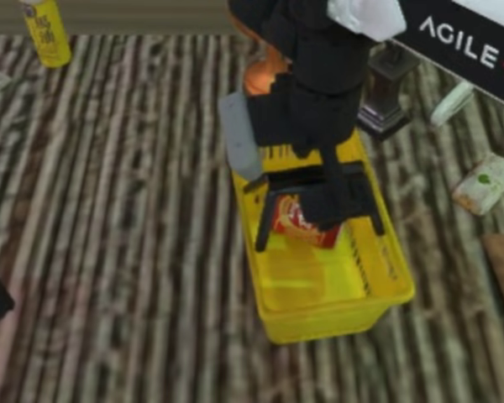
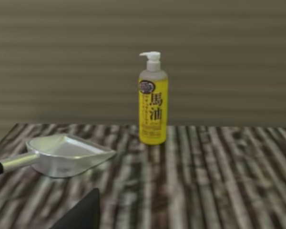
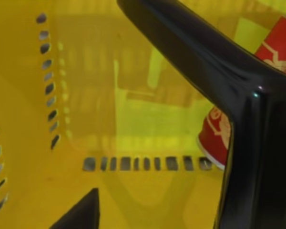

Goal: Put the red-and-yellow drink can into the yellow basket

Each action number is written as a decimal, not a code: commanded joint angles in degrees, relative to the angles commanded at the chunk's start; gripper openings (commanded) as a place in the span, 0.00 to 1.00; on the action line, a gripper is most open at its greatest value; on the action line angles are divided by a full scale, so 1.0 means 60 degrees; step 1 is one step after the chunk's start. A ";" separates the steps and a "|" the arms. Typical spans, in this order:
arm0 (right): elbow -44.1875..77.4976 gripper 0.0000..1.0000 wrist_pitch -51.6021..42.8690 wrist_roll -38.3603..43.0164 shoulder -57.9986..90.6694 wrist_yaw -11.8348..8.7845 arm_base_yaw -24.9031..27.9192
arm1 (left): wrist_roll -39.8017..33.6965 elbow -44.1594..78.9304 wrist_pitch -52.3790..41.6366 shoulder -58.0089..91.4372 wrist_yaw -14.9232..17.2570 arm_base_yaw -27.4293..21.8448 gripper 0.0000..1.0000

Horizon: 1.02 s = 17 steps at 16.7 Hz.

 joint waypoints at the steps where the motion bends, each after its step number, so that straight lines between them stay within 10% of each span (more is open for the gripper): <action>1: 0.0000 1.00 0.0000 0.0000 0.0000 0.0000 0.0000 | 0.0000 0.0000 0.0000 0.0000 0.0000 0.0000 1.00; 14: -0.0961 1.00 0.0837 0.0005 -0.0124 -0.0001 0.0007 | 0.0000 0.0000 0.0000 0.0000 0.0000 0.0000 1.00; 17: -0.0961 0.77 0.0837 0.0005 -0.0124 -0.0001 0.0007 | 0.0000 0.0000 0.0000 0.0000 0.0000 0.0000 1.00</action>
